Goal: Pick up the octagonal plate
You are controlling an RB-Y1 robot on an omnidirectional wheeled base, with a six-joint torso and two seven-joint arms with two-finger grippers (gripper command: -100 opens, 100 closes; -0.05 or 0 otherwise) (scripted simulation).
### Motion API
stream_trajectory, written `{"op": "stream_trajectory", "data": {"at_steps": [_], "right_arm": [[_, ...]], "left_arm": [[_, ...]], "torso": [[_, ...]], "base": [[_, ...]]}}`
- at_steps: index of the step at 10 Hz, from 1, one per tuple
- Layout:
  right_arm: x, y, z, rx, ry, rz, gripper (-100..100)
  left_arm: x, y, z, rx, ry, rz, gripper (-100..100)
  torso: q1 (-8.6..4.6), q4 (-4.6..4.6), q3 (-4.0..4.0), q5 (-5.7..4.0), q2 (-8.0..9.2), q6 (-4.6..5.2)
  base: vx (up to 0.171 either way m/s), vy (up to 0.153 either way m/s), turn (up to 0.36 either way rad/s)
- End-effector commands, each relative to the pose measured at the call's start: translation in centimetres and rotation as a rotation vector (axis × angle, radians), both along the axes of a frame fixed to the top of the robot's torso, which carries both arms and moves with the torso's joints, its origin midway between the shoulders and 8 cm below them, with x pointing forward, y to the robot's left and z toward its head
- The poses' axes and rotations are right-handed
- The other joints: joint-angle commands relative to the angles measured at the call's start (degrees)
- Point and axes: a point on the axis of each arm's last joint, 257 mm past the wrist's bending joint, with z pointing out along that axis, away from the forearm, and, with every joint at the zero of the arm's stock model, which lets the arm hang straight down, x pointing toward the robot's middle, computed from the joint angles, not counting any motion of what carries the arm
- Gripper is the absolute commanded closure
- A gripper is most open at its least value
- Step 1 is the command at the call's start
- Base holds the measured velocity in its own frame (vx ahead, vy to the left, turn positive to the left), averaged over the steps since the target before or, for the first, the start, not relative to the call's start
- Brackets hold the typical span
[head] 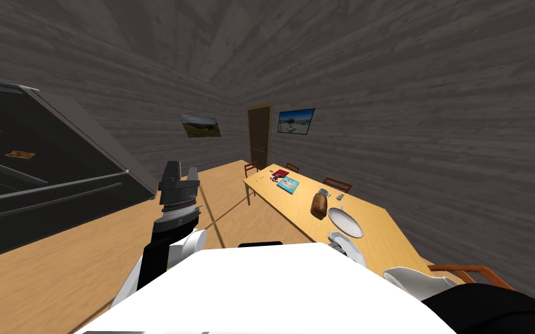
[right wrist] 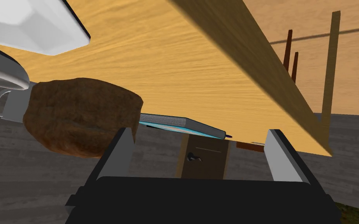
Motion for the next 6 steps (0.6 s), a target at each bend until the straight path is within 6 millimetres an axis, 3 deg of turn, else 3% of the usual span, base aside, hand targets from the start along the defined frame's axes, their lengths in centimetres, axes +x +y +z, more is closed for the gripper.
{"op": "stream_trajectory", "data": {"at_steps": [1, 3, 6], "right_arm": [[-1.8, -2.0, -0.9, -0.067, 0.058, 0.03, -100], [-3.1, -2.7, -1.8, -0.069, 0.087, 0.012, -100], [-7.1, -6.2, -3.2, -0.176, 0.202, 0.052, -100]], "left_arm": [[0.0, 0.0, 0.0, 0.0, 0.0, 0.0, 0], [0.0, 0.0, 0.0, 0.0, 0.0, 0.0, 0], [0.0, 0.0, 0.0, 0.0, 0.0, 0.0, 0]], "torso": [[0.0, 0.0, 0.0, 0.0, 0.0, 0.0], [-0.02, -0.01, -0.02, 0.0, -0.03, 0.0], [-0.03, 0.01, 0.01, 0.0, 0.01, -0.01]], "base": [[0.037, 0.045, 0.102], [0.025, 0.026, 0.032], [0.025, 0.037, 0.09]]}}
